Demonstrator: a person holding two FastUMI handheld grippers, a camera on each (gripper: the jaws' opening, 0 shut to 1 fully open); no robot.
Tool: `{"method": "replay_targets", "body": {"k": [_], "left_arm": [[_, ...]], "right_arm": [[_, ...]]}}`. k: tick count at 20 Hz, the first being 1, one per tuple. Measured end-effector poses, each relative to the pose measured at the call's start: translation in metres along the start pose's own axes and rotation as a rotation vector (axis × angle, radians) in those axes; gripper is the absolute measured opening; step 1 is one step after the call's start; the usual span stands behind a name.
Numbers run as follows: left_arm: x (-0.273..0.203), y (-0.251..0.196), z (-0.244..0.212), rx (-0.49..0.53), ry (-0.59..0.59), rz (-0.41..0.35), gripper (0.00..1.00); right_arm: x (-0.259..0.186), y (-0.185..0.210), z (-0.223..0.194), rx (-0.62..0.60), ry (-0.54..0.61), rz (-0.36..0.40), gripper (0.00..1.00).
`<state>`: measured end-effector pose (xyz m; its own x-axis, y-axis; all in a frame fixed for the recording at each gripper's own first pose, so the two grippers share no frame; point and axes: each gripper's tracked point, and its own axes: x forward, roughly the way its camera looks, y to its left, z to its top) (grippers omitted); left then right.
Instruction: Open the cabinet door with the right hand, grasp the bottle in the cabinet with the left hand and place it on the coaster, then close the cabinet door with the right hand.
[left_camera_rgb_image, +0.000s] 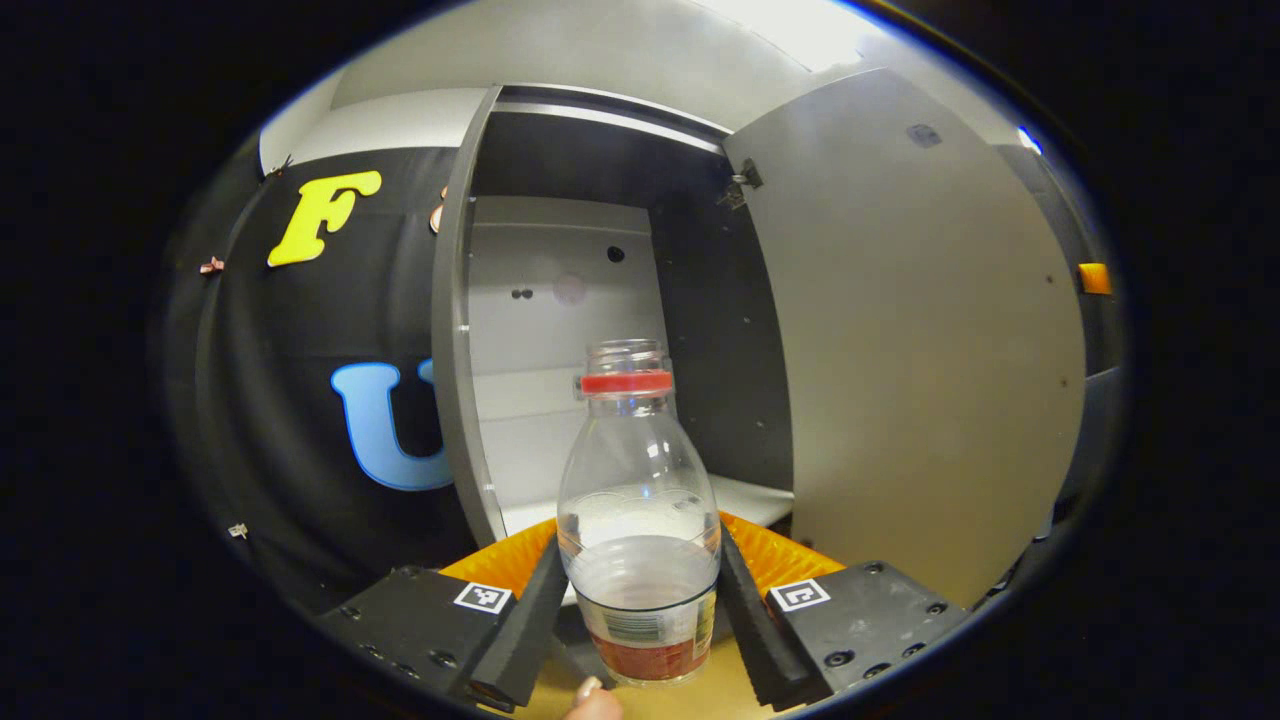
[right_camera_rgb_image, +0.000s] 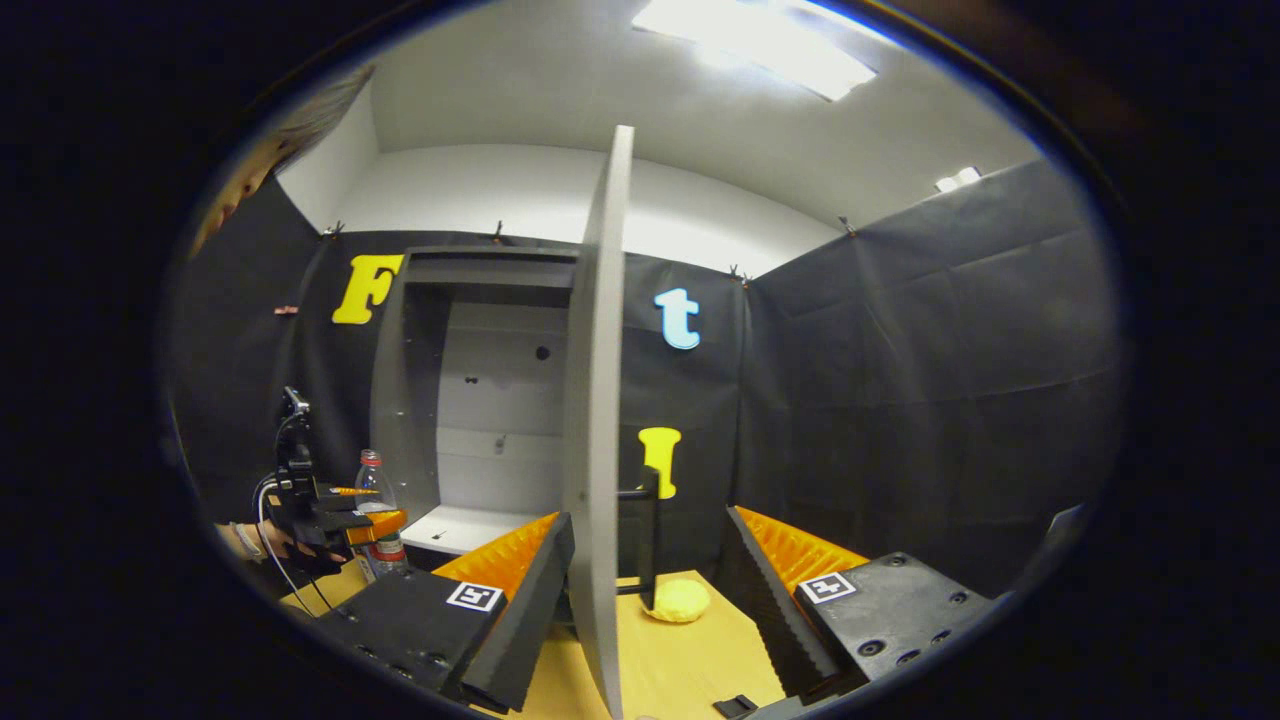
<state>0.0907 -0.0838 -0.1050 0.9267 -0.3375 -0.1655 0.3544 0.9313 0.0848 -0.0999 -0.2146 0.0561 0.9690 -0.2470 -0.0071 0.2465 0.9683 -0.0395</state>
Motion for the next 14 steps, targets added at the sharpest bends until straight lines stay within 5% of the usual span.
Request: {"method": "replay_targets", "body": {"k": [4, 9, 14], "left_arm": [[-0.038, -0.003, -0.056, -0.06, 0.067, -0.028, 0.79], [-0.065, -0.002, -0.125, -0.159, 0.053, 0.044, 0.79], [-0.086, -0.016, -0.215, -0.214, 0.126, 0.156, 0.79]], "right_arm": [[0.008, 0.058, -0.022, -0.019, 0.033, 0.105, 0.9], [0.042, 0.1, -0.07, -0.141, 0.047, 0.092, 0.95], [0.071, 0.182, -0.127, -0.024, 0.107, 0.301, 0.96]]}}
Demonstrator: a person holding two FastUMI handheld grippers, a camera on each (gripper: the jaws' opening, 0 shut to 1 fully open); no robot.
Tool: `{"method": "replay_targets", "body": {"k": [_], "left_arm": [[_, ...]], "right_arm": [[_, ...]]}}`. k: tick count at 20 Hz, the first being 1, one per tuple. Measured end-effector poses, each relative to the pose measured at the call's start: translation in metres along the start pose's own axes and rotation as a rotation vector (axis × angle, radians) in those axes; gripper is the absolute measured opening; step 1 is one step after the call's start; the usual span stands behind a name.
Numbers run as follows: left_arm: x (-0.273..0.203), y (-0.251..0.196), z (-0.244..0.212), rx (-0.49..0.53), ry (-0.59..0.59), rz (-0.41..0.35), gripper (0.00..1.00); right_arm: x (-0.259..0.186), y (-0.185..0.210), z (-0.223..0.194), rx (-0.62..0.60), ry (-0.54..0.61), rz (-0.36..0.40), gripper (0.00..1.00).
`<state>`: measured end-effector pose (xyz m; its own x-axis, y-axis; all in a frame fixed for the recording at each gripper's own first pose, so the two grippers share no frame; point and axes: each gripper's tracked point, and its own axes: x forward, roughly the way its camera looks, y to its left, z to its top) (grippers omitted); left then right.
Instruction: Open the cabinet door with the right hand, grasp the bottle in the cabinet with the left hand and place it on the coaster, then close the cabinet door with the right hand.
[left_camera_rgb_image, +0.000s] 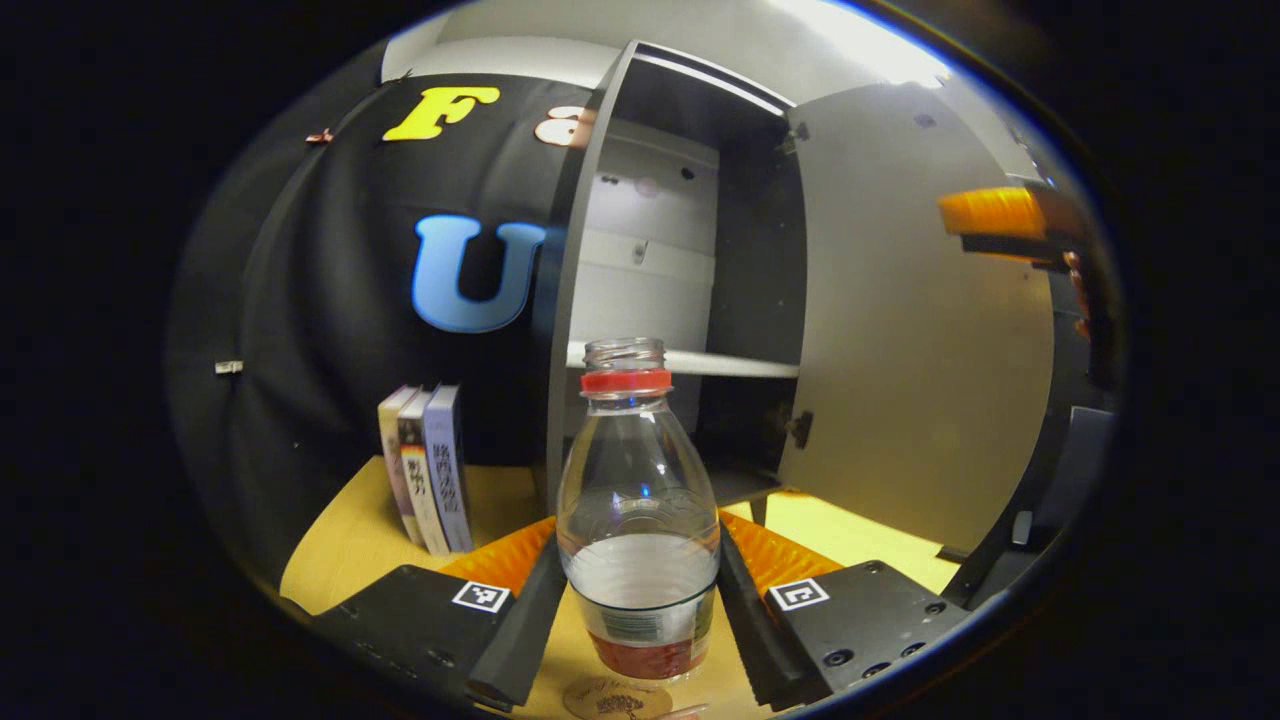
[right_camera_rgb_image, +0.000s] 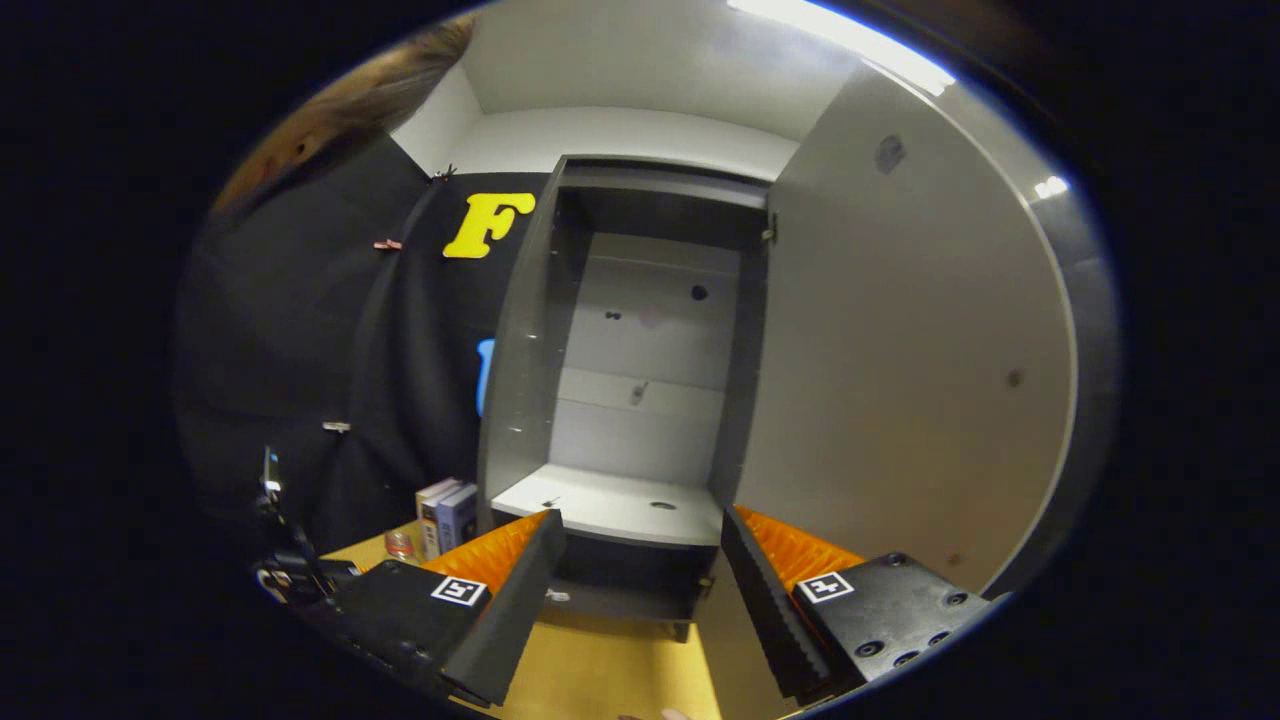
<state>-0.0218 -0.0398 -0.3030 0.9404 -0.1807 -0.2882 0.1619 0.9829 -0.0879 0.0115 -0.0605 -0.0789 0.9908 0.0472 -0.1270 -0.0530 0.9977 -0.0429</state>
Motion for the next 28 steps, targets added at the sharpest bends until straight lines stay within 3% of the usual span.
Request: {"method": "replay_targets", "body": {"k": [5, 9, 12, 16, 20, 28], "left_arm": [[-0.004, 0.004, -0.057, 0.05, -0.027, 0.086, 0.79], [-0.004, 0.014, -0.087, 0.09, -0.019, 0.164, 0.8], [-0.006, 0.011, -0.085, 0.097, -0.044, 0.17, 0.82], [-0.01, 0.005, -0.092, 0.037, 0.006, 0.172, 0.82], [-0.013, 0.006, -0.083, 0.073, 0.002, 0.195, 0.95], [-0.014, 0.006, -0.093, 0.049, 0.055, 0.144, 0.95]], "right_arm": [[0.019, 0.014, -0.036, 0.077, 0.033, 0.1, 0.98], [0.014, 0.017, -0.084, 0.056, 0.152, 0.148, 0.98], [0.012, 0.028, -0.094, 0.092, 0.182, 0.191, 0.98], [0.011, 0.036, -0.093, 0.09, 0.186, 0.222, 0.98], [0.008, 0.036, -0.083, 0.096, 0.167, 0.221, 0.98], [0.001, 0.031, -0.083, 0.11, 0.177, 0.183, 0.98]]}}
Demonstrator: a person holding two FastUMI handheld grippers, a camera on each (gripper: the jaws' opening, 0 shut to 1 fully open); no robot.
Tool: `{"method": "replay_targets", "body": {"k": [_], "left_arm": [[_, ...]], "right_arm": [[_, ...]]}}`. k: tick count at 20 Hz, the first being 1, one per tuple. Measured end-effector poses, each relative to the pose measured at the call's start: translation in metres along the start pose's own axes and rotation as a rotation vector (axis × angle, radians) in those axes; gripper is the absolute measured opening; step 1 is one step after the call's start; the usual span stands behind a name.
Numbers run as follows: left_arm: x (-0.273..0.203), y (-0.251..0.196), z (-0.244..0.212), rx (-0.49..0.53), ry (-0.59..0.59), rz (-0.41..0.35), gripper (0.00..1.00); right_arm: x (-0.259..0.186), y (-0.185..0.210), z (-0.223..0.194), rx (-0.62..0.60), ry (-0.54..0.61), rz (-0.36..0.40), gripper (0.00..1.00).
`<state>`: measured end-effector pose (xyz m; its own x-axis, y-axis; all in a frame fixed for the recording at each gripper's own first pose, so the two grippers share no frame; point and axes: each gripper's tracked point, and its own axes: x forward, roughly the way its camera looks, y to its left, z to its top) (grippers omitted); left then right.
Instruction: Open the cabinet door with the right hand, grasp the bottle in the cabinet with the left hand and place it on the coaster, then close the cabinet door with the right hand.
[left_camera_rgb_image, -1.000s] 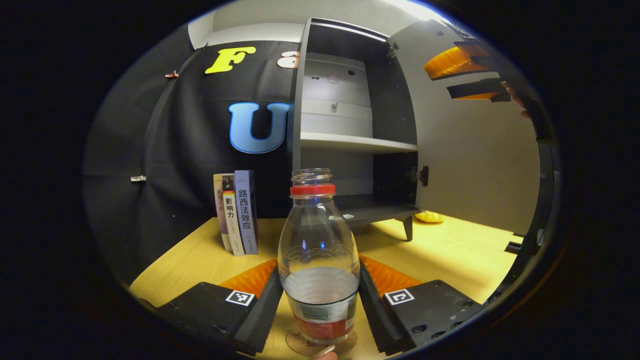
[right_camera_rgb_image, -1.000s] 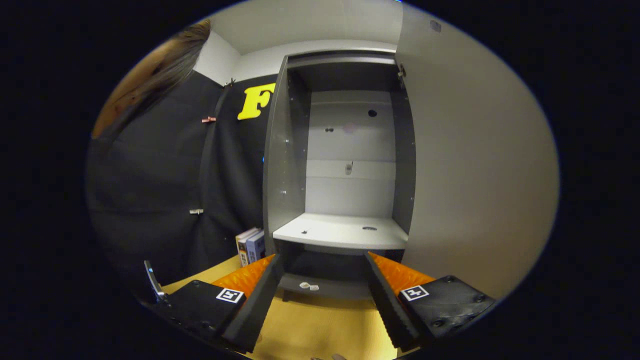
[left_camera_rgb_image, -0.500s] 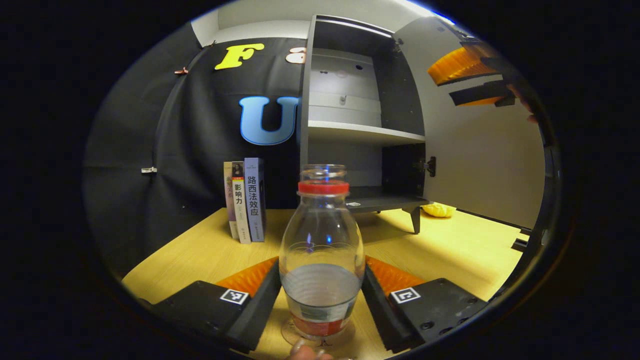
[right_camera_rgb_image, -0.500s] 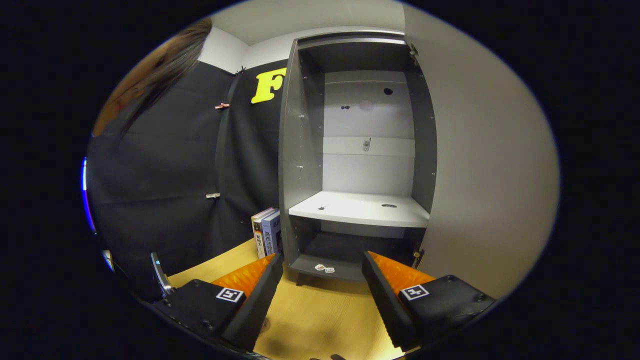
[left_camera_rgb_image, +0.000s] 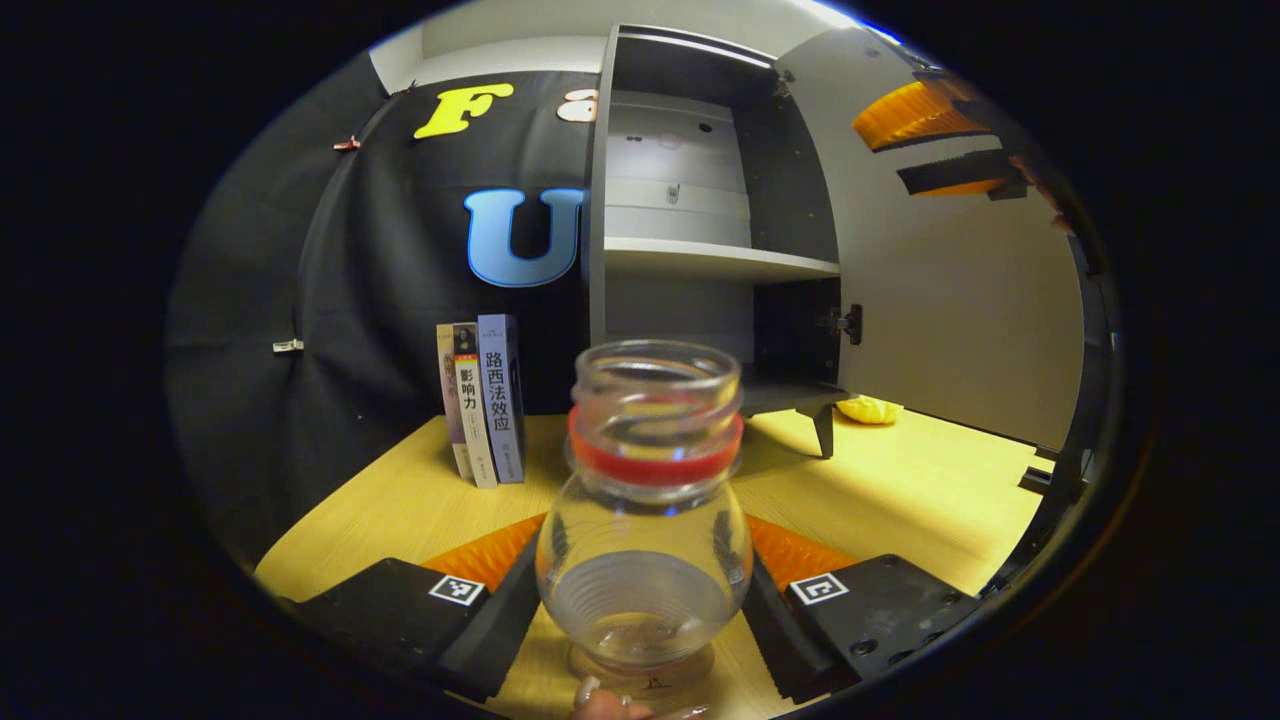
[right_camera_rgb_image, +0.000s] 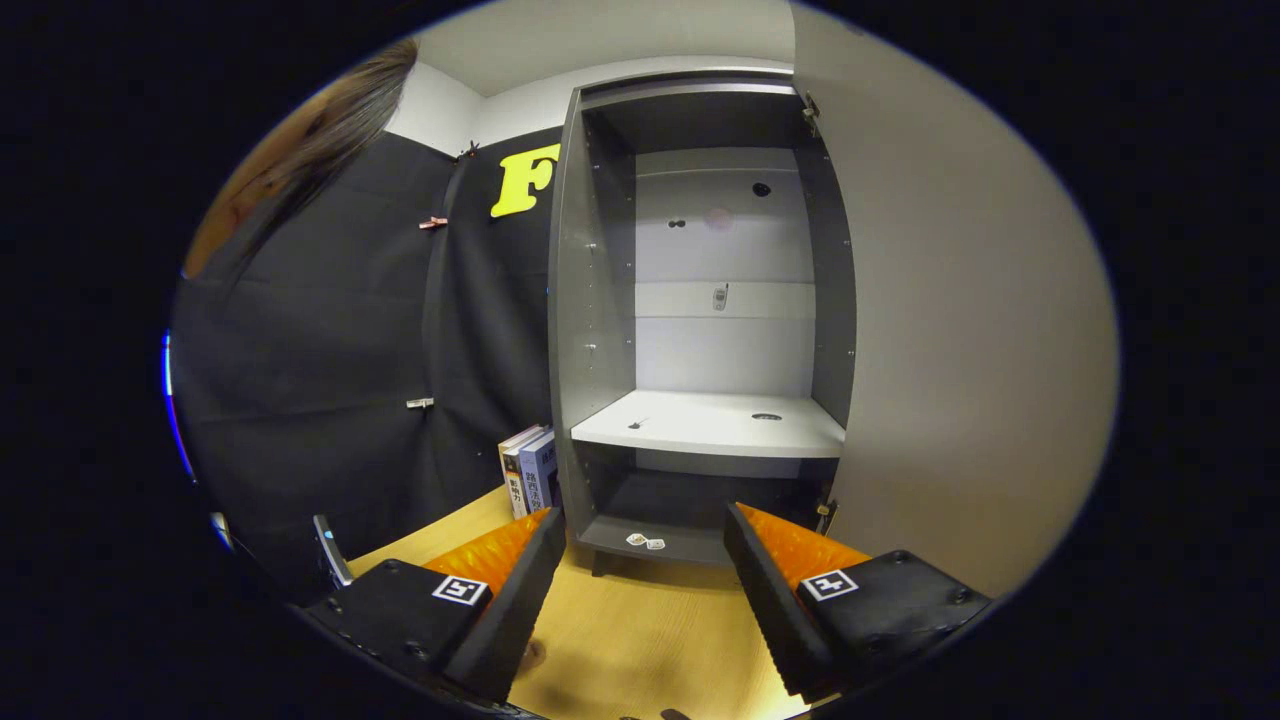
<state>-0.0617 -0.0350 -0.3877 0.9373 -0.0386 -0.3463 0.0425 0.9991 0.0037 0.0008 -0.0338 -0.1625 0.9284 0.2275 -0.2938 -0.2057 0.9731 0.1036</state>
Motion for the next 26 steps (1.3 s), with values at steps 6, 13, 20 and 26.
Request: {"method": "replay_targets", "body": {"k": [6, 13, 20, 26], "left_arm": [[0.003, 0.001, -0.001, -0.002, -0.001, -0.041, 0.95], [0.0, 0.0, -0.005, 0.052, 0.021, -0.048, 0.84], [-0.004, 0.001, 0.024, 0.051, -0.012, -0.056, 0.89], [-0.025, 0.003, 0.133, 0.053, -0.119, -0.099, 0.89]], "right_arm": [[-0.001, 0.008, -0.008, 0.011, 0.025, -0.003, 0.98], [-0.003, 0.013, -0.006, 0.004, 0.023, -0.011, 0.98], [-0.014, 0.016, 0.003, 0.007, 0.015, -0.022, 0.98], [-0.046, 0.01, 0.048, -0.061, -0.025, -0.091, 0.98]]}}
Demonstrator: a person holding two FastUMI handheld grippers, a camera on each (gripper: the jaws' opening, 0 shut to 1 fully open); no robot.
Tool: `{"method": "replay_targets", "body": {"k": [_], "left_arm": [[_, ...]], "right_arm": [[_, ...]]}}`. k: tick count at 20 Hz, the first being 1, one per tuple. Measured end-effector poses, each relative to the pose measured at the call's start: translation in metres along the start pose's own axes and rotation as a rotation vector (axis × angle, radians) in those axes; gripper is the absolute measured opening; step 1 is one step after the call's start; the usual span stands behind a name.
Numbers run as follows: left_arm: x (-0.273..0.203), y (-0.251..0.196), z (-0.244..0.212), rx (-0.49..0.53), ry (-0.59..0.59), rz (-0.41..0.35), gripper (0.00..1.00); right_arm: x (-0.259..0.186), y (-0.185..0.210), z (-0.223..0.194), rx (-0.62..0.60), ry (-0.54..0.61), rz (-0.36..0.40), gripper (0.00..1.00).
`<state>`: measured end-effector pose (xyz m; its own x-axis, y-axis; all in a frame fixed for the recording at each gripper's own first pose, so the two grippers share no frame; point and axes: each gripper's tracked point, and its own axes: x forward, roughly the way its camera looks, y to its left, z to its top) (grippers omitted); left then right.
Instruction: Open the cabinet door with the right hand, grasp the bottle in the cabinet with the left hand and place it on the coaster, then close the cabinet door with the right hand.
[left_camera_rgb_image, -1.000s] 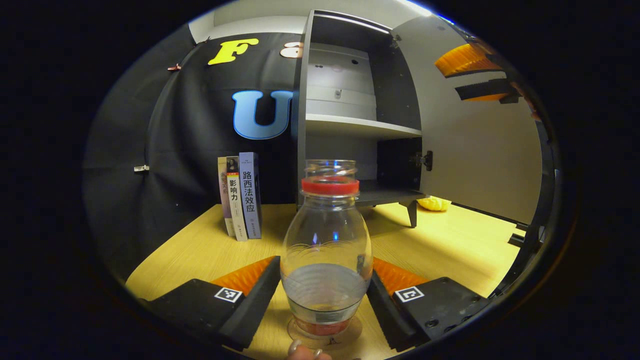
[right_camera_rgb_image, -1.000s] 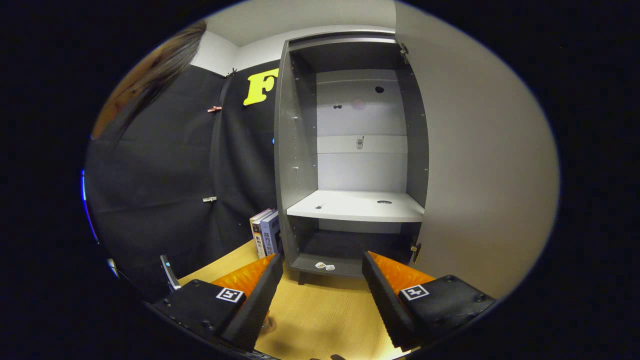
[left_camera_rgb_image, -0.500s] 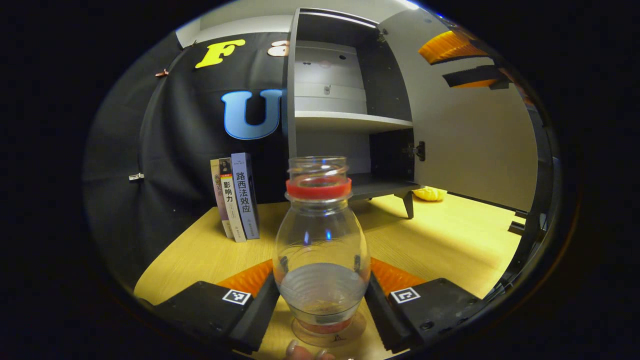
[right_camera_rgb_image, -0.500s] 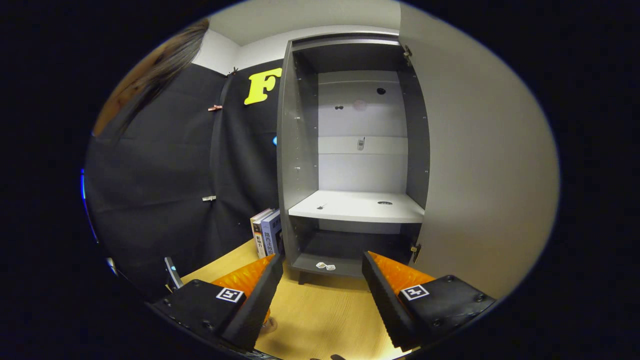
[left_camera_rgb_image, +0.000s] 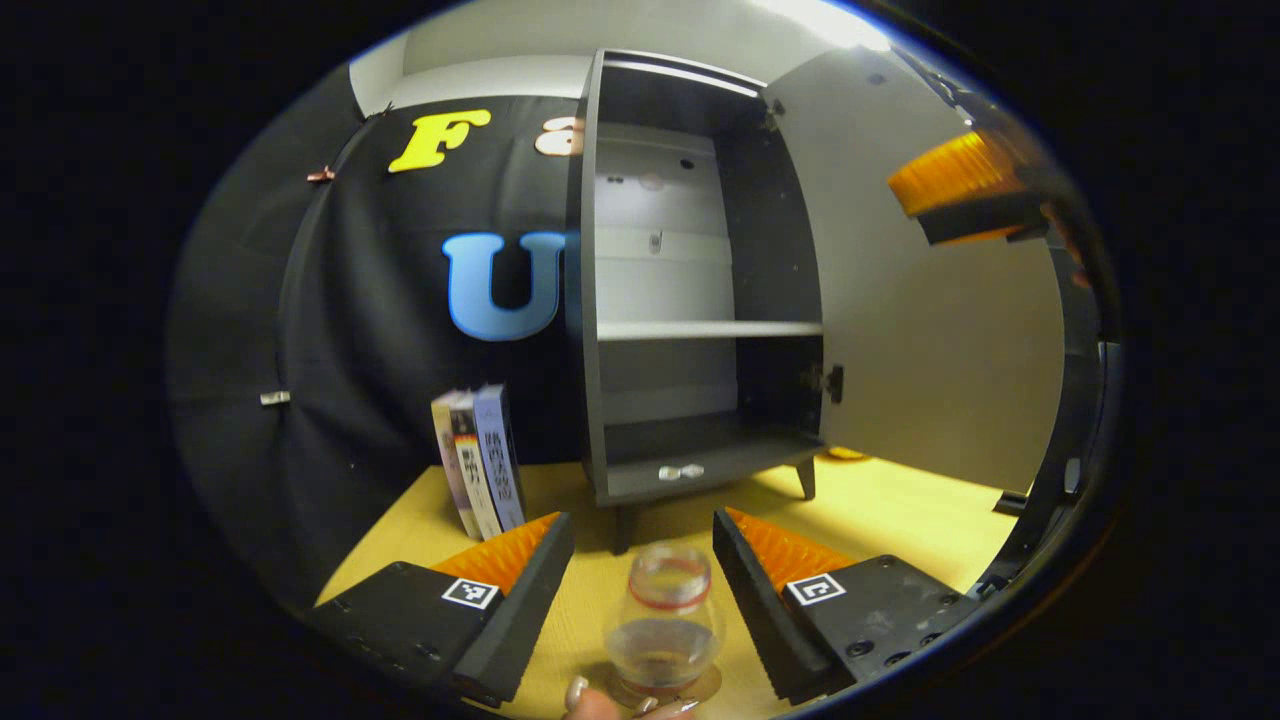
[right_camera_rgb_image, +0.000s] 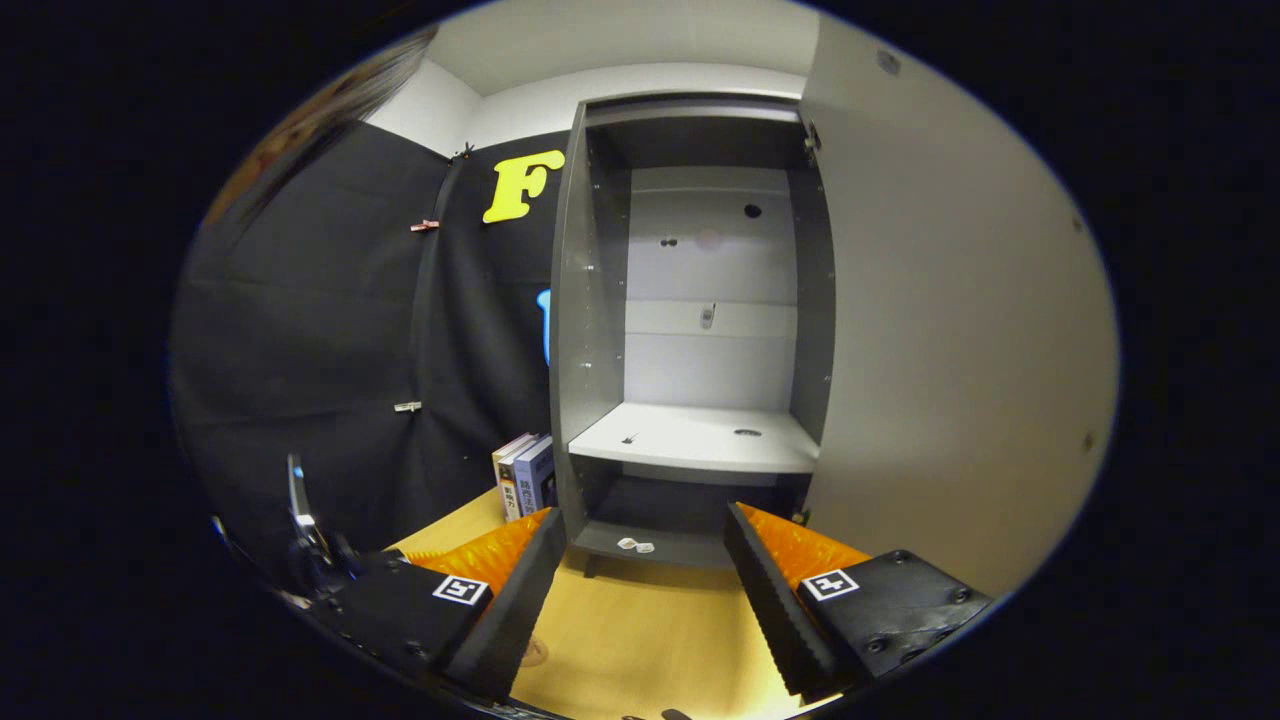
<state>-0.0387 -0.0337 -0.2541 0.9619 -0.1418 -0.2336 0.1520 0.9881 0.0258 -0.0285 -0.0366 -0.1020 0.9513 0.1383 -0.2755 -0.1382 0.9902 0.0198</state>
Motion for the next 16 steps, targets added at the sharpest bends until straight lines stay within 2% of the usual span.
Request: {"method": "replay_targets", "body": {"k": [2, 5, 8, 10, 11, 12, 13, 15, 16], "left_arm": [[-0.004, -0.007, 0.045, -0.006, -0.039, -0.06, 0.89], [-0.015, -0.02, 0.097, 0.045, -0.069, -0.141, 0.9], [-0.022, -0.052, 0.131, 0.054, -0.097, -0.26, 0.9], [-0.025, -0.083, 0.141, 0.012, -0.081, -0.353, 0.89], [-0.026, -0.099, 0.146, -0.012, -0.074, -0.393, 0.89], [-0.027, -0.114, 0.15, -0.035, -0.067, -0.425, 0.92], [-0.027, -0.128, 0.153, -0.052, -0.061, -0.449, 0.89], [-0.024, -0.15, 0.161, -0.054, -0.064, -0.471, 0.91], [-0.022, -0.159, 0.165, -0.046, -0.066, -0.467, 0.89]], "right_arm": [[-0.021, -0.003, 0.018, -0.012, -0.014, -0.041, 0.98], [-0.062, -0.014, 0.049, 0.012, -0.086, -0.141, 1.0], [-0.11, -0.05, 0.068, 0.005, -0.143, -0.299, 0.98], [-0.148, -0.08, 0.072, 0.031, -0.164, -0.416, 0.97], [-0.165, -0.096, 0.071, 0.039, -0.168, -0.468, 0.94], [-0.178, -0.116, 0.068, 0.04, -0.163, -0.519, 1.0], [-0.19, -0.133, 0.065, 0.038, -0.157, -0.558, 0.97], [-0.202, -0.157, 0.068, 0.025, -0.168, -0.574, 0.97], [-0.203, -0.169, 0.071, 0.023, -0.18, -0.565, 0.93]]}}
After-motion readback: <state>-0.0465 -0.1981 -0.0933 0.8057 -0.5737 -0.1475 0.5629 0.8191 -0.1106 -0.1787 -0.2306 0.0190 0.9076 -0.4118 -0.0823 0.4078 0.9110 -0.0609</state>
